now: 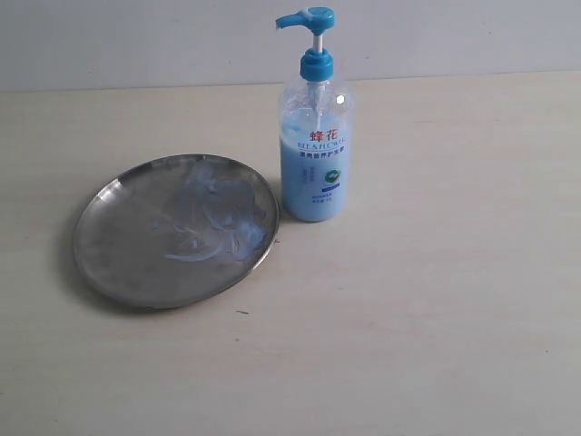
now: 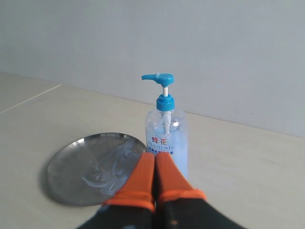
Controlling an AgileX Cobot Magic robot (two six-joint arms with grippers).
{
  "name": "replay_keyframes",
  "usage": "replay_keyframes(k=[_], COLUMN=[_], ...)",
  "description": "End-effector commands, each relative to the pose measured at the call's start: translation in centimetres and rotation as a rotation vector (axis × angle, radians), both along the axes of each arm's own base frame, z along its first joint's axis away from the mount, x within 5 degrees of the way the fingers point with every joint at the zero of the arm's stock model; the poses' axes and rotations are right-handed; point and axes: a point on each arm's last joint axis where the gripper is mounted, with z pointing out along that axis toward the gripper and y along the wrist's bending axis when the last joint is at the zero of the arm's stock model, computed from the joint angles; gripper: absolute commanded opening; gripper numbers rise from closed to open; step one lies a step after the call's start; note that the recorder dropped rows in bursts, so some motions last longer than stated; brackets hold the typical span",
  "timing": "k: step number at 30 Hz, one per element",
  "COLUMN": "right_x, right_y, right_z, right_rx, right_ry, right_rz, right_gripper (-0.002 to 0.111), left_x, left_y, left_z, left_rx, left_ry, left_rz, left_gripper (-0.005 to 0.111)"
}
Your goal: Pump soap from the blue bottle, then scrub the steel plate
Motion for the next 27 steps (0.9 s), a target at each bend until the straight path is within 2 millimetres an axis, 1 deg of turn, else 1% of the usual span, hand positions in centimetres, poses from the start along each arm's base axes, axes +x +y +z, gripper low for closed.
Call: replay_keyframes(k=[1,6,11,16,27], right_x=[0.1,0.1,0.1,0.1,0.1], right_y=[0.0,0.0,0.0,0.0,0.0], right_z=[0.0,0.0,0.0,0.0,0.0], right_rx=[-0.005,-0.005,-0.005,-0.005,-0.005], right_ry=[-0.013,-0.013,-0.013,-0.013,-0.013], right_rz=[0.000,0.000,0.000,0.000,0.000], right_gripper=[0.000,0.000,0.000,0.000,0.000], left_x=[0.2,0.3,0.3,0.3,0.3], left_y=[0.0,0.0,0.0,0.0,0.0], left_z=[-1.7,-2.9,-2.9,-2.9,-3.2], left_rx=[0.005,0.018,0.022,0.068,0.083], left_ry=[0.046,0.076,0.074,0.065,0.092], left_rz=[0.011,0.010,0.009,0.001,0.003], left_gripper=[0.000,0.000,0.000,0.000,0.000])
